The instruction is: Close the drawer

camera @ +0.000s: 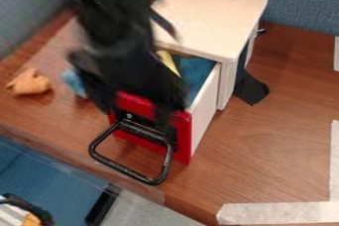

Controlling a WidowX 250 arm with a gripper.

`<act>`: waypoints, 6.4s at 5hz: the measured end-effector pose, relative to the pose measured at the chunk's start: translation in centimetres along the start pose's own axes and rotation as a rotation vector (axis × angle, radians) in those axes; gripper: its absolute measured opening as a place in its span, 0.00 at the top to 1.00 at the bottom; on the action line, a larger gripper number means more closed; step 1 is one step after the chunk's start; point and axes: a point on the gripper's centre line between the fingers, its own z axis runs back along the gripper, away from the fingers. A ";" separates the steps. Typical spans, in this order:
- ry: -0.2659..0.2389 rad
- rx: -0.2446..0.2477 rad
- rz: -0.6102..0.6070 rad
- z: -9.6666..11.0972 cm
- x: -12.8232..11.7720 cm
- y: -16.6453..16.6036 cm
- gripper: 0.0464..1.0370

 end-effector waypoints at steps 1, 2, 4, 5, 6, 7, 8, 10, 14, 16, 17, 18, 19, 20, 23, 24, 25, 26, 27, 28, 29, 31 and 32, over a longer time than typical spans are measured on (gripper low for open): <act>0.030 -0.003 -0.126 -0.8 -1.9 -2.6 0.04; 0.041 0.003 -0.185 -1.7 -3.9 -3.5 0.04; 0.082 -0.007 -0.214 -5.2 -8.1 -2.1 0.04; 0.076 -0.010 -0.214 -5.9 -9.4 -1.3 0.04; 0.097 -0.007 -0.202 -6.5 -10.5 -0.4 0.04; 0.114 -0.003 -0.179 -7.2 -10.7 0.7 0.04; 0.116 0.000 -0.158 -7.6 -10.2 1.5 0.04; 0.131 -0.007 -0.133 -9.4 -9.4 3.0 0.04; 0.132 -0.001 -0.128 -10.8 -6.7 2.4 0.04; 0.130 -0.010 -0.104 -10.9 -5.5 3.1 0.04; 0.138 -0.013 -0.094 -11.3 -5.0 3.6 0.04; 0.134 -0.017 -0.080 -11.2 -4.6 4.0 0.04; 0.125 -0.015 -0.083 -10.9 -4.1 4.3 0.04; 0.124 -0.009 -0.084 -11.1 -3.7 4.5 0.04; 0.133 0.004 -0.085 -12.1 -2.4 4.6 0.04; 0.124 0.006 -0.093 -12.0 -1.8 4.4 0.04; 0.117 0.011 -0.103 -11.9 -1.0 4.2 0.04; 0.108 0.011 -0.105 -11.8 -0.3 4.2 0.04; 0.114 0.010 -0.106 -12.2 0.3 4.1 0.04; 0.113 0.013 -0.097 -12.4 0.9 4.4 0.04; 0.114 0.015 -0.089 -12.8 1.7 4.7 0.04; 0.108 0.021 -0.083 -13.0 2.7 5.0 0.04; 0.107 0.019 -0.078 -13.3 3.2 5.0 0.04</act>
